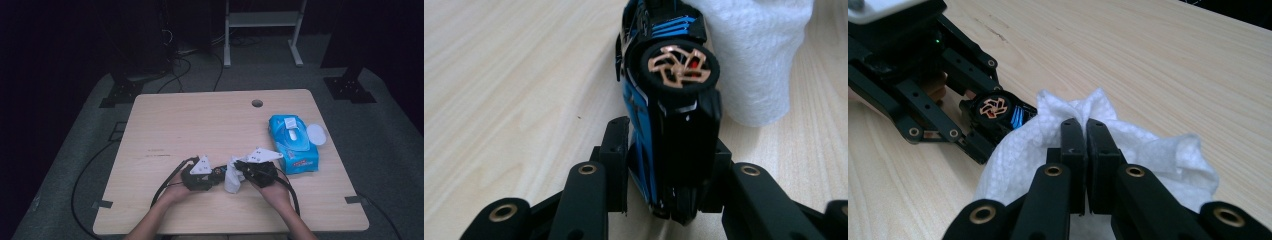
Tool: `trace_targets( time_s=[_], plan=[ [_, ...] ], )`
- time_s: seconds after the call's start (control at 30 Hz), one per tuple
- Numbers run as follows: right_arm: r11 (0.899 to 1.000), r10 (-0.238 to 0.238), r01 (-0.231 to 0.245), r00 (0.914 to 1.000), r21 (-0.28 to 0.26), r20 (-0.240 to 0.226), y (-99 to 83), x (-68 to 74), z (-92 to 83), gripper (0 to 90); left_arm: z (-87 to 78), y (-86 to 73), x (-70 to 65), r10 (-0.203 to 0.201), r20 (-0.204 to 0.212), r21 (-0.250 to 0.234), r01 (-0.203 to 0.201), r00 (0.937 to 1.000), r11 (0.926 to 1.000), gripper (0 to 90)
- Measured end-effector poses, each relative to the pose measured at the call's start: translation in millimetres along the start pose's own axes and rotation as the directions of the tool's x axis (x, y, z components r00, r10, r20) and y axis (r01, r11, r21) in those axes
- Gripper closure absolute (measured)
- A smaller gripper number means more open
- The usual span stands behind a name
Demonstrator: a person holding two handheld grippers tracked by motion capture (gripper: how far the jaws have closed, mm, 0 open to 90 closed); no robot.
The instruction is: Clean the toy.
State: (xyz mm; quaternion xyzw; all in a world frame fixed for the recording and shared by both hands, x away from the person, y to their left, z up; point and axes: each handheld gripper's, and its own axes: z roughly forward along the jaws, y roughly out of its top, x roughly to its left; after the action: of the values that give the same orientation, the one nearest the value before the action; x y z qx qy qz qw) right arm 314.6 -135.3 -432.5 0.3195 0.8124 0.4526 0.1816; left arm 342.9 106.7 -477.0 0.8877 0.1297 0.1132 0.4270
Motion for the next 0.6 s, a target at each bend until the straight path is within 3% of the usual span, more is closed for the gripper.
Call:
trace_targets(
  time_s=[0.27,0.43,0.5,0.6],
  plan=[
    [0.996,0.075,-0.075,0.9971,-0.043,0.004,2.1,-11.8,-11.2,87.4,-28.0,15.0,0.9,0.012,-0.049,-0.132,-0.018,0.9987,0.9911,65.1],
    [0.992,0.109,-0.109,0.994,-0.061,0.0,2.6,-14.8,-14.2,87.4,-41.4,22.6,-0.3,0.018,-0.046,-0.217,-0.027,0.9988,0.9758,65.3],
    [0.988,0.136,-0.137,0.9906,-0.067,-0.017,1.8,-17.1,-14.5,87.5,-46.1,26.5,-1.3,0.015,-0.035,-0.258,-0.024,0.9993,0.966,66.6],
    [0.985,0.157,-0.159,0.9869,-0.061,-0.038,-0.6,-18.0,-11.8,87.5,-46.8,32.4,-6.3,0.049,-0.057,-0.261,-0.062,0.9972,0.9633,67.1]
  ],
)
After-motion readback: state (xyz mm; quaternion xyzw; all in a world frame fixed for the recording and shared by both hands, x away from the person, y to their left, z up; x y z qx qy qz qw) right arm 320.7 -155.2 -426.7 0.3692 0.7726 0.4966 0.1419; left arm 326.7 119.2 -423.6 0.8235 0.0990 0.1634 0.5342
